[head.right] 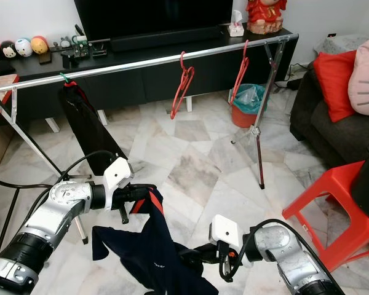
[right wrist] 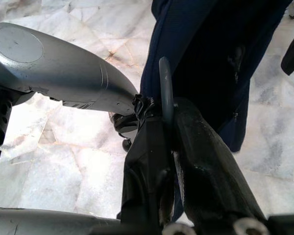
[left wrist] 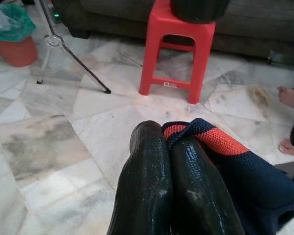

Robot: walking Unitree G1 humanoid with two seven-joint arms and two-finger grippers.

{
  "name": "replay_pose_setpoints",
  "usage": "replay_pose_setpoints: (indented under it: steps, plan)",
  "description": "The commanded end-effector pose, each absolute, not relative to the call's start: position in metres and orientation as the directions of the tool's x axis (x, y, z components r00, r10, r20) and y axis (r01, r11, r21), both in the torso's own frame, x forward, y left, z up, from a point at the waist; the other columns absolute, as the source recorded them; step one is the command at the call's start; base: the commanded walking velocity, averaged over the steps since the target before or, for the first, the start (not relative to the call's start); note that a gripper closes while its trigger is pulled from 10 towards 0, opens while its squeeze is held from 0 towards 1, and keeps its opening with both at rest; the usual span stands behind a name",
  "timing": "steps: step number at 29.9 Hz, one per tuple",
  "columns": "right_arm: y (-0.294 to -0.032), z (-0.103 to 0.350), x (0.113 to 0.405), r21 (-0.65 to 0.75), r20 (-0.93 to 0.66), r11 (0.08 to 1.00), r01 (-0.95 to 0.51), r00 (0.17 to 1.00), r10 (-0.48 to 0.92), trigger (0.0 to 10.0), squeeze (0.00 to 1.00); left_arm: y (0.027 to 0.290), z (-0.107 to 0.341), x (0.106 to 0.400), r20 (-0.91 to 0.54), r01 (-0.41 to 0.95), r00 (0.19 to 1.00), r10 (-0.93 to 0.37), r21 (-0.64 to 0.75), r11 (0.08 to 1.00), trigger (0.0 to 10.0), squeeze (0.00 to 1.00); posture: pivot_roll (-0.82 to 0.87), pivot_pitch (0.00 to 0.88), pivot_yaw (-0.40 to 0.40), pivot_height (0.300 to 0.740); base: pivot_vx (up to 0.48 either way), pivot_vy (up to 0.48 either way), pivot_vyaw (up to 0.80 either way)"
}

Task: Hang hanger

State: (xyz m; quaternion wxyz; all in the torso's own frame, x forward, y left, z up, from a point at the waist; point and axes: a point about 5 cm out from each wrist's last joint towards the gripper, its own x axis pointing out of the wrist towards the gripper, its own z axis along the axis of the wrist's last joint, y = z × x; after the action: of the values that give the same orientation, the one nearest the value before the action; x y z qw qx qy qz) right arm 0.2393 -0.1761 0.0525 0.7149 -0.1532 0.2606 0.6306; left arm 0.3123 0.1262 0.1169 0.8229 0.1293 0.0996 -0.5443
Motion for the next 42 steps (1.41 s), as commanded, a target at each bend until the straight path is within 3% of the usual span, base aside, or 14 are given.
replay_pose_setpoints:
  steps: [1, 3, 4, 13, 18, 27, 35, 40, 42]
  plan:
    - [-0.173, 0.055, 0.237, 0.110, -0.561, 0.128, -0.986, 0.045, 0.827, 0.0, 0.00, 0.131, 0.117, 0.312, -0.332, 0.929, 0.371, -0.867, 0.121, 0.351, 10.0, 0.00, -0.01, 0.026, 0.065, 0.740, 0.000, 0.000, 0.00]
    - [-0.172, 0.056, 0.237, 0.109, -0.556, 0.127, -0.986, 0.045, 0.830, 0.0, 0.00, 0.132, 0.111, 0.307, -0.375, 0.945, 0.326, -0.868, 0.097, 0.313, 10.0, 0.00, -0.01, 0.026, 0.065, 0.740, 0.000, 0.000, 0.00]
    - [-0.172, 0.058, 0.238, 0.111, -0.552, 0.124, -0.986, 0.043, 0.833, 0.0, 0.00, 0.133, 0.104, 0.303, -0.411, 0.956, 0.291, -0.864, 0.083, 0.283, 10.0, 1.00, -0.01, 0.026, 0.065, 0.740, 0.000, 0.000, 0.00]
    - [-0.167, 0.062, 0.235, 0.121, -0.535, 0.091, -0.988, 0.013, 0.845, 0.0, 0.00, 0.135, 0.097, 0.297, -0.431, 0.967, 0.244, -0.869, 0.045, 0.249, 10.0, 1.00, -0.01, 0.027, 0.064, 0.740, 0.000, 0.000, 0.00]
    - [-0.165, 0.064, 0.233, 0.133, -0.520, 0.073, -0.988, -0.007, 0.854, 0.0, 0.00, 0.132, 0.099, 0.302, -0.406, 0.958, 0.281, -0.870, 0.065, 0.279, 10.0, 1.00, -0.01, 0.026, 0.063, 0.740, 0.000, 0.000, 0.00]
    - [-0.162, 0.065, 0.228, 0.150, -0.510, 0.046, -0.988, -0.038, 0.860, 0.0, 0.00, 0.132, 0.097, 0.302, -0.416, 0.961, 0.272, -0.868, 0.063, 0.271, 10.0, 1.00, -0.01, 0.027, 0.066, 0.740, 0.000, 0.000, 0.00]
    - [-0.161, 0.066, 0.227, 0.154, -0.504, 0.043, -0.987, -0.041, 0.863, 0.0, 0.00, 0.136, 0.089, 0.291, -0.478, 0.982, 0.170, -0.862, 0.009, 0.188, 10.0, 1.00, -0.01, 0.027, 0.067, 0.740, 0.000, 0.000, 0.00]
    - [-0.161, 0.064, 0.227, 0.160, -0.507, 0.048, -0.986, -0.041, 0.861, 0.0, 0.00, 0.139, 0.093, 0.278, -0.449, 0.990, 0.034, -0.893, -0.108, 0.092, 10.0, 1.00, 0.00, 0.027, 0.065, 0.740, 0.000, 0.000, 0.00]
    - [-0.162, 0.064, 0.227, 0.162, -0.508, 0.050, -0.986, -0.040, 0.860, 0.0, 0.00, 0.140, 0.094, 0.277, -0.444, 0.990, 0.021, -0.896, -0.116, 0.081, 10.0, 1.00, 0.00, 0.026, 0.064, 0.740, 0.000, 0.000, 0.00]
